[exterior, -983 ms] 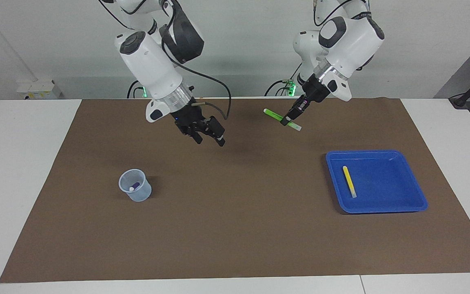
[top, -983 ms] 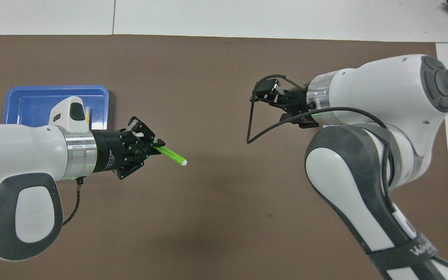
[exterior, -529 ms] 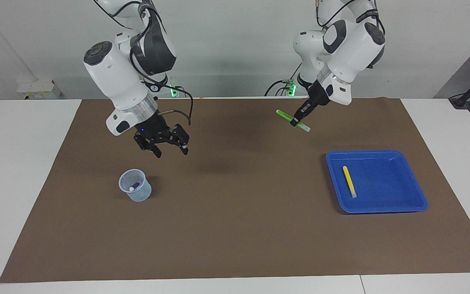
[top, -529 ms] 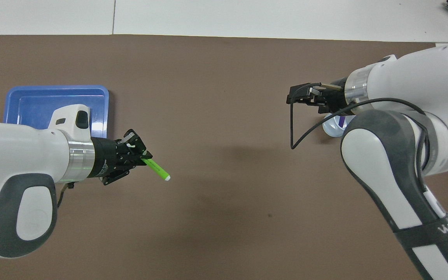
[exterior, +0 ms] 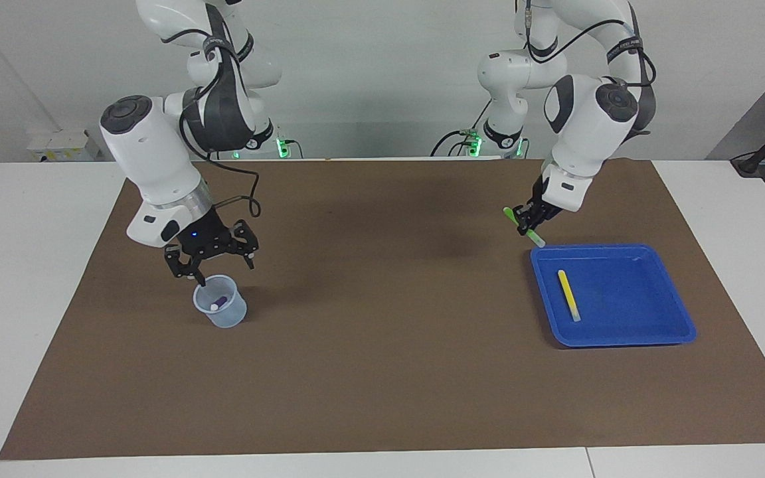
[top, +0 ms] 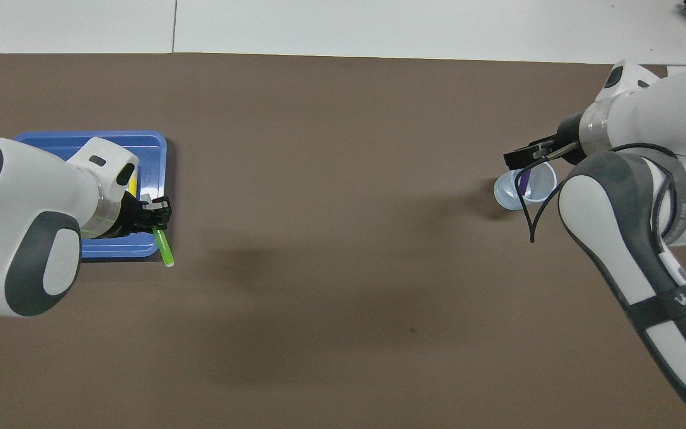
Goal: Right arm passes pens to left for tray arrangement
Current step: 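Lower the green pen into the tray while the right gripper reaches the cup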
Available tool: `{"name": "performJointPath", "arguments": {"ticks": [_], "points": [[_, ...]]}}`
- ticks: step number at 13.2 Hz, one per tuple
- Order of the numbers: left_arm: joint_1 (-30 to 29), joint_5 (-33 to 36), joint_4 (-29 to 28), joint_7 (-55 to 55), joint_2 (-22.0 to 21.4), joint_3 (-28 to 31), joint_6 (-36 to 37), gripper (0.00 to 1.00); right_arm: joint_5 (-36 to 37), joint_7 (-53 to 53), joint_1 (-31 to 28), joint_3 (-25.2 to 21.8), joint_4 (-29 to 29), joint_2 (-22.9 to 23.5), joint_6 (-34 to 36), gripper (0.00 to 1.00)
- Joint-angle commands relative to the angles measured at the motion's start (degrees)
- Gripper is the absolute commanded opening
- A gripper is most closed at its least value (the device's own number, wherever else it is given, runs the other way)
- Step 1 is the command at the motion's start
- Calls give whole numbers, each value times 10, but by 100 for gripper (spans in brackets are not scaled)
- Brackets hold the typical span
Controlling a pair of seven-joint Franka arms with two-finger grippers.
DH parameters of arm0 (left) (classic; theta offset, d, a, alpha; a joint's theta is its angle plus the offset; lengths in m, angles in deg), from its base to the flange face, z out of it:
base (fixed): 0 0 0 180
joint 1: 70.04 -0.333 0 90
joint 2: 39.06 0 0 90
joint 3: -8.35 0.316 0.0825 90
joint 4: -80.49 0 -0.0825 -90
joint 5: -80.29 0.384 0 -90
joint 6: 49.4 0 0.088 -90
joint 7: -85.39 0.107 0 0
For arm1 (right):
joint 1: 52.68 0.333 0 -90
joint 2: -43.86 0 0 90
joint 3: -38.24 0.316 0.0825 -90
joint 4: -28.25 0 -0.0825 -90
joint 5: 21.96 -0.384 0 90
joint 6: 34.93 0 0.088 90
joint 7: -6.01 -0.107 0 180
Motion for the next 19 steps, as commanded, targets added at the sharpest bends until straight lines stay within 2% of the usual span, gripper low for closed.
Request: {"name": "performJointPath", "arguments": {"ticks": [1, 3, 5, 7, 11, 12, 14, 15, 17, 19], "points": [[-16, 61, 64, 51, 71, -3, 7, 0, 20, 31, -16, 8, -25, 33, -13, 100], [-23, 117, 92, 70, 113, -3, 12, 0, 27, 31, -20, 8, -42, 61, -16, 100], [-45, 128, 143, 104, 162, -4, 37, 0, 31, 32, -23, 8, -44, 85, -48, 100], [-69, 127, 181, 118, 187, -4, 63, 0, 34, 31, -24, 8, -43, 94, -55, 100], [-124, 129, 169, 187, 207, -3, 23, 0, 33, 23, -24, 8, -33, 96, -51, 100], [-118, 126, 165, 187, 208, -3, 23, 0, 33, 17, -24, 9, -30, 96, -46, 98], [-125, 124, 164, 187, 208, -3, 16, 0, 33, -2, -24, 9, -29, 95, -42, 91], [-132, 125, 166, 188, 211, -2, 9, 0, 33, -3, -24, 9, -28, 95, -38, 84], [-140, 125, 150, 188, 216, -3, -9, 0, 33, -4, -24, 9, -28, 94, -31, 83], [-138, 125, 141, 188, 217, -3, -21, 0, 25, -6, -27, 9, -18, 89, -31, 72]]}}
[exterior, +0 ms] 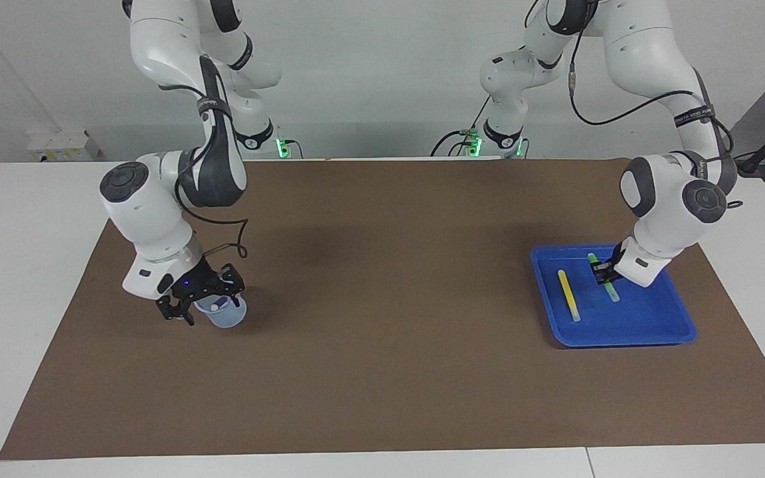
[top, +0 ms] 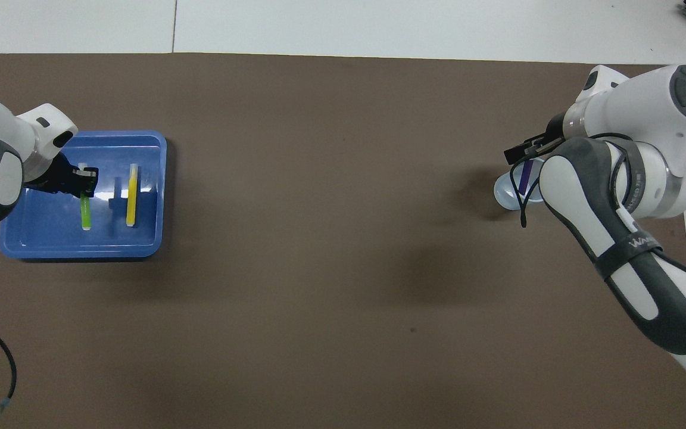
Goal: Right arm passes pens to left for tray arrangement
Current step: 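Lower the green pen into the tray while the right gripper reaches the cup, then release the green pen and lift the left gripper while the right gripper grasps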
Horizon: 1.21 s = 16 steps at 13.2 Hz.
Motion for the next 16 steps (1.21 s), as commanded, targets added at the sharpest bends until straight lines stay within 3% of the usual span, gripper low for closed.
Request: {"name": "performJointPath", "arguments": {"ticks": [1, 4, 11, 12, 13, 14, 16], "points": [[-8, 6, -20, 3, 2, -4, -32, 0, 3, -19, -10, 7, 9, -4, 6, 69], [-11, 7, -50, 3, 1, -4, -73, 0, 3, -19, -15, 7, 8, -4, 12, 58], [-14, 7, -90, 4, 0, -4, -136, 0, -1, -32, -17, 7, 12, -6, 13, 50], [-15, 7, -94, 4, -1, -4, -147, 22, -2, -39, -16, 7, 13, -6, 13, 46], [-15, 7, -94, 6, -1, -4, -147, 65, -2, -42, -16, 7, 14, -6, 13, 44], [-19, 7, -94, 7, -2, -4, -141, 100, -2, -43, -16, 8, 14, -6, 13, 42], [-20, 6, -86, 6, -1, -5, -127, 100, -5, -43, -16, 8, 14, -6, 14, 27]]}}
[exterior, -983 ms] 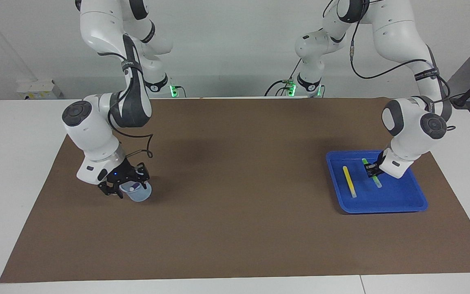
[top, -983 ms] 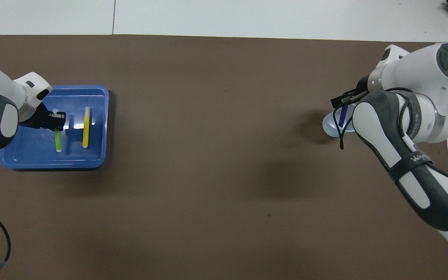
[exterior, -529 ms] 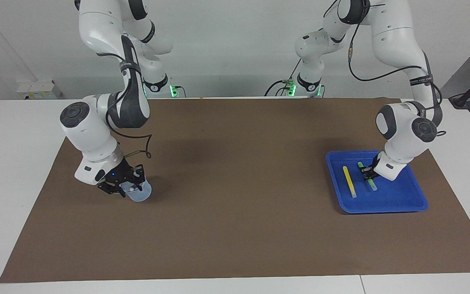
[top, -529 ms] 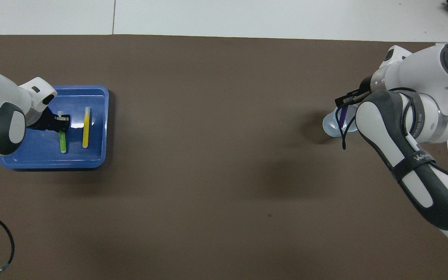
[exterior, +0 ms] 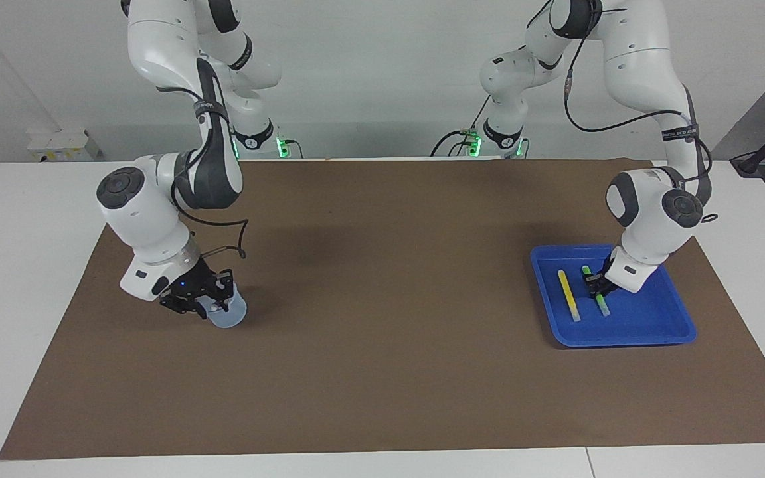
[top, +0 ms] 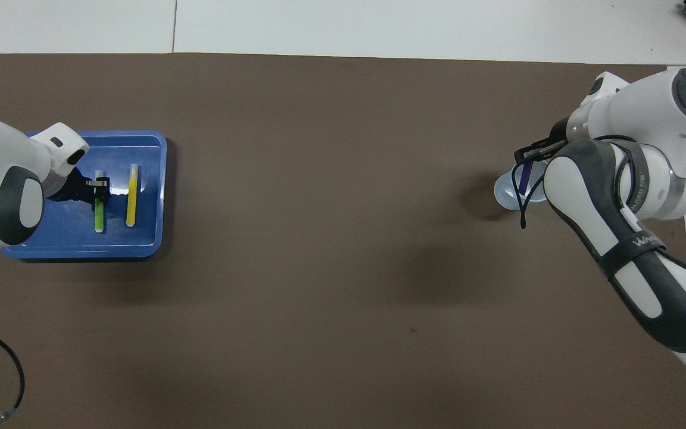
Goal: Right arm passes pens to left for tray arrangement
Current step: 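Release the green pen and lift the left gripper while the right gripper grasps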
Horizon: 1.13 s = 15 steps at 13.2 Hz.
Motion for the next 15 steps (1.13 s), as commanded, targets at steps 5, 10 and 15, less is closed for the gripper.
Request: {"name": "performJointPath", "arguments": {"ticks": [5, 10, 15], "points": [[-14, 3, 11, 1, -27, -6, 21, 100, -4, -10, -8, 8, 0, -7, 28, 0], [-4, 3, 10, 4, -107, -12, 38, 100, -5, -10, -8, 7, -14, -13, 56, 0], [4, 3, 104, -2, -145, -25, 193, 100, 7, -9, -1, 6, -24, -42, 91, 0]]}}
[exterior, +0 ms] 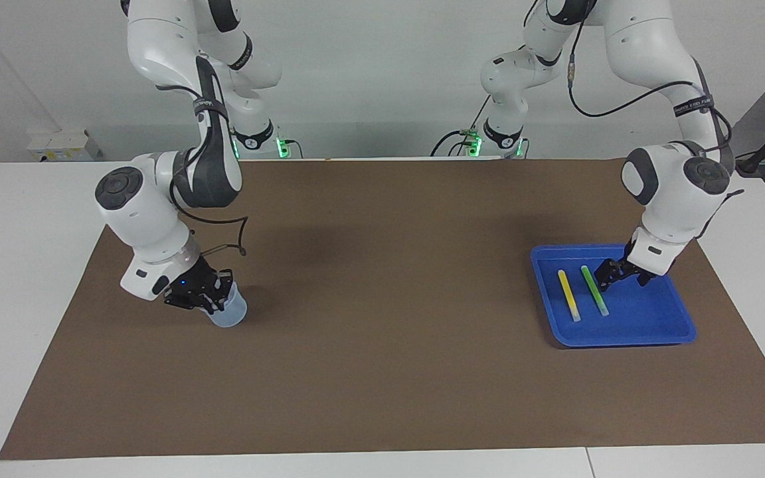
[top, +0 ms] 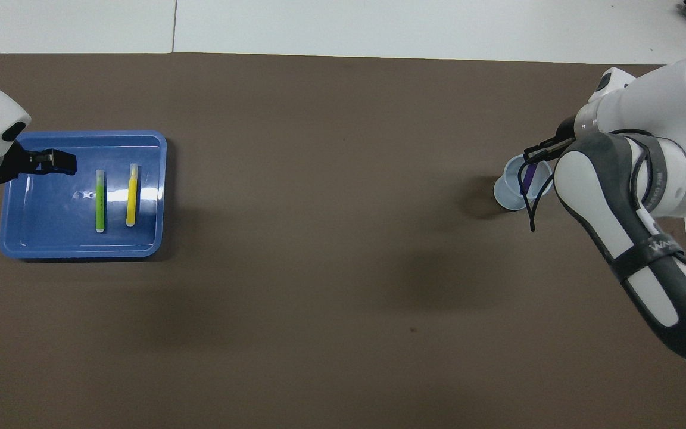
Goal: Right arm passes pens to left for tray arrangement
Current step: 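Release the green pen and lift the left gripper while the right gripper grasps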
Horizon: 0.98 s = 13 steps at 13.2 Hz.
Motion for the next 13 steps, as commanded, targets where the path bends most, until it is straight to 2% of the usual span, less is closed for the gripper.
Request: {"name": "performJointPath", "arguments": {"ticks": [1, 3, 5, 7, 8, 10, 13], "points": [[11, 3, 95, -2, -4, -3, 129, 100, 11, -7, -1, 5, -9, -30, 36, 0], [14, 3, 144, -1, -27, -11, 206, 100, 16, -2, 0, 6, -9, -43, 44, 0], [19, -2, 148, -1, -59, -21, 244, 100, 16, -2, 0, 7, -11, -49, 52, 0], [16, -69, 147, -2, -87, -22, 275, 100, 16, -8, 5, 8, -46, -49, 93, 0], [13, -104, 145, -2, -95, -20, 274, 100, 16, -8, 10, 8, -66, -50, 115, 0], [19, -111, 139, -3, -97, -25, 264, 100, 17, -8, 12, 9, -93, -56, 150, 0], [32, -111, 78, 7, -125, -25, 214, 100, 11, -9, 13, 10, -116, -59, 179, 0]]}}
